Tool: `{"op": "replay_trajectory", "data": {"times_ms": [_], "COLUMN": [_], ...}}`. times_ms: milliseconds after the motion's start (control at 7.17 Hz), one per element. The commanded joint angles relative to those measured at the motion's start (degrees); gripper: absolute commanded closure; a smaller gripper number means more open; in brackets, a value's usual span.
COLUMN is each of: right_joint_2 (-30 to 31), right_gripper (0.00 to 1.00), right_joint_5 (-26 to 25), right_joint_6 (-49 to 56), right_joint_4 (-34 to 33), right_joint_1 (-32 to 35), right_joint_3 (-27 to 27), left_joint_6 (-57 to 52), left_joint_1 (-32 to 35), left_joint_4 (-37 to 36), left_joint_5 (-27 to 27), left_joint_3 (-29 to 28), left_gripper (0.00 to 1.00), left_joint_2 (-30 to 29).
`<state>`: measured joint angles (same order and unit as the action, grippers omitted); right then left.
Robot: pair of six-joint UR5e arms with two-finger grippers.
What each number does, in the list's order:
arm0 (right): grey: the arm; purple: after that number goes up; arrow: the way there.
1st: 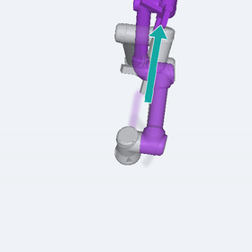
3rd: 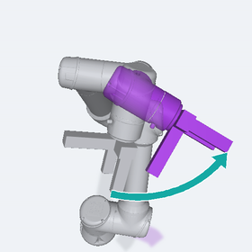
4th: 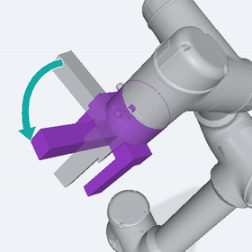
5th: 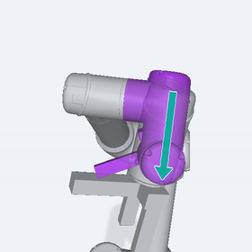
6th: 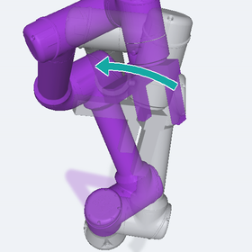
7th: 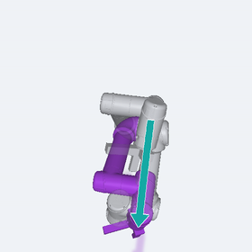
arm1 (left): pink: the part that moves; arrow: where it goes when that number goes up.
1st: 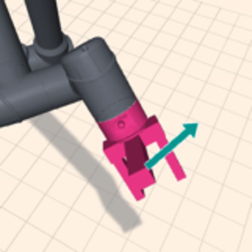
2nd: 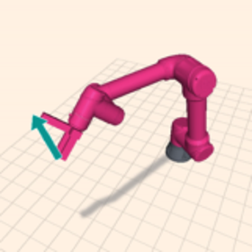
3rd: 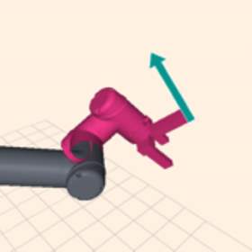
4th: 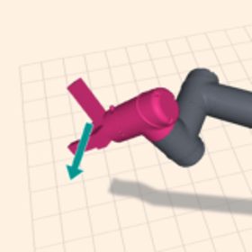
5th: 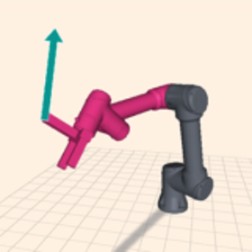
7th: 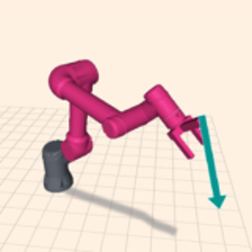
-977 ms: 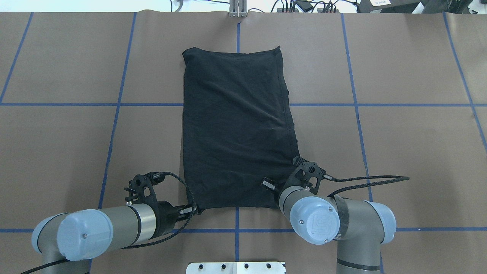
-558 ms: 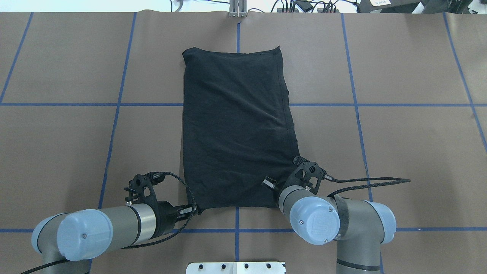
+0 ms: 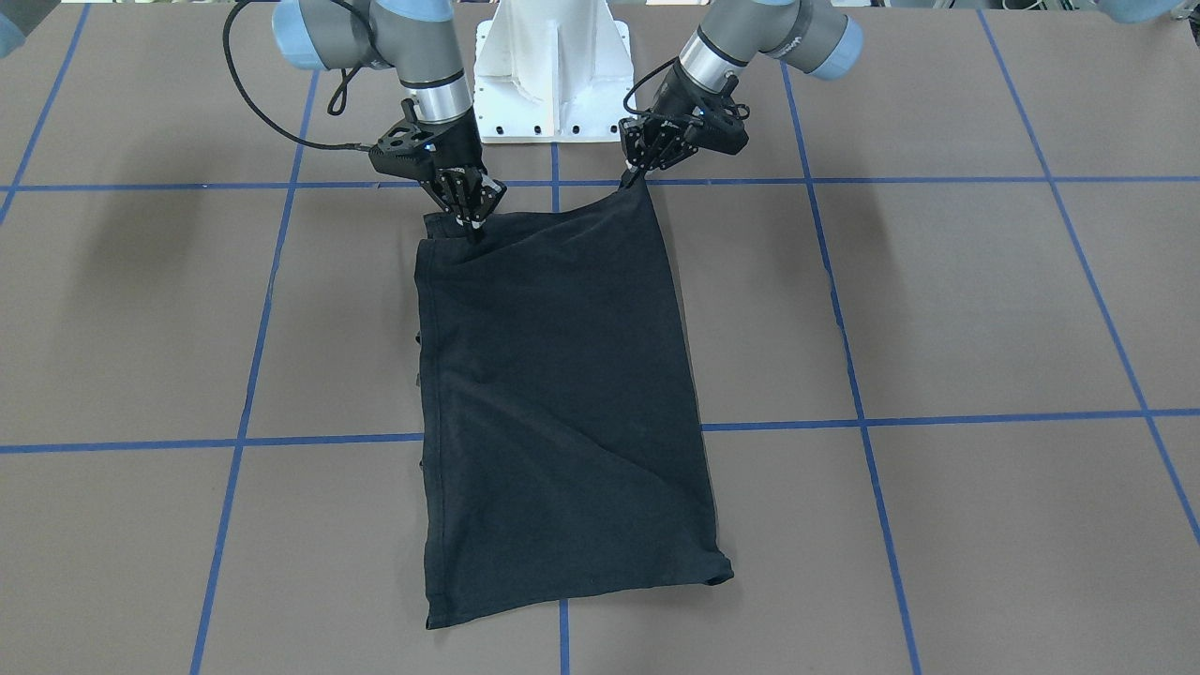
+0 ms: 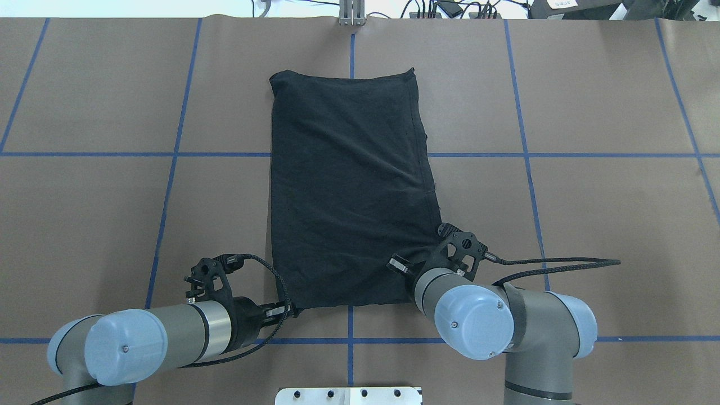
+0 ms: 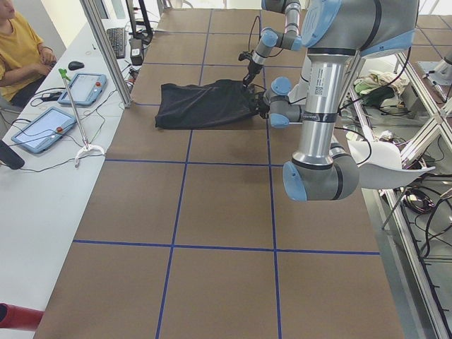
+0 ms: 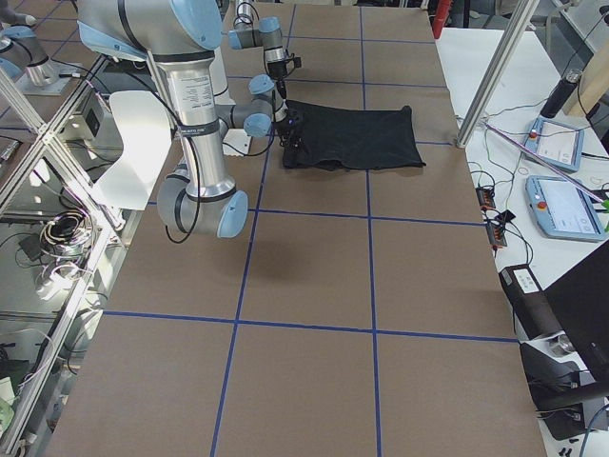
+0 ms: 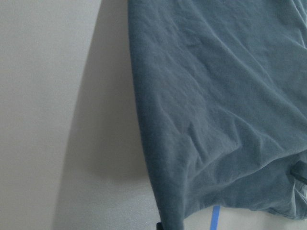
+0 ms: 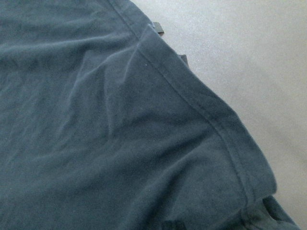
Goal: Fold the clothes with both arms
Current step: 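Grasp the shirt's near corners with both grippers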
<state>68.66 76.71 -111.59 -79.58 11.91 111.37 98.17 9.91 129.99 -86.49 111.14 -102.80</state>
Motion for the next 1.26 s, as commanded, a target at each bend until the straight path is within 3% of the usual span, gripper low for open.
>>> {"op": "replay_trajectory", "data": {"times_ms": [0, 279, 558, 977, 1116], "right_joint_2": [0.06, 0.42, 1.90, 3.58, 3.15], "right_gripper": [1.00, 1.00, 1.00, 1.00, 1.00], "right_joint_5": [0.11, 0.02, -0.59, -2.97, -2.88], "right_joint_6": [0.06, -0.12, -1.16, -2.40, -2.23], "right_joint_4": [-3.47, -3.47, -3.74, -9.42, -9.62], "right_joint_1": [0.13, 0.22, -1.61, -7.95, -7.87], "right_joint_3": [2.62, 2.97, 5.42, 15.42, 16.15], "left_joint_6": [0.00, -0.17, -0.09, 0.53, 0.35], "left_joint_1": [0.03, 0.03, 0.11, -0.68, -0.68], "left_joint_4": [0.00, 0.00, 0.00, 0.00, -0.09], "left_joint_5": [0.00, -0.17, -0.09, -0.09, -0.35], "left_joint_3": [-0.05, 0.65, 5.03, 9.00, 8.83], "left_gripper": [1.00, 1.00, 1.00, 1.00, 1.00], "left_joint_2": [-0.12, -0.12, 1.45, 2.87, 2.61]}}
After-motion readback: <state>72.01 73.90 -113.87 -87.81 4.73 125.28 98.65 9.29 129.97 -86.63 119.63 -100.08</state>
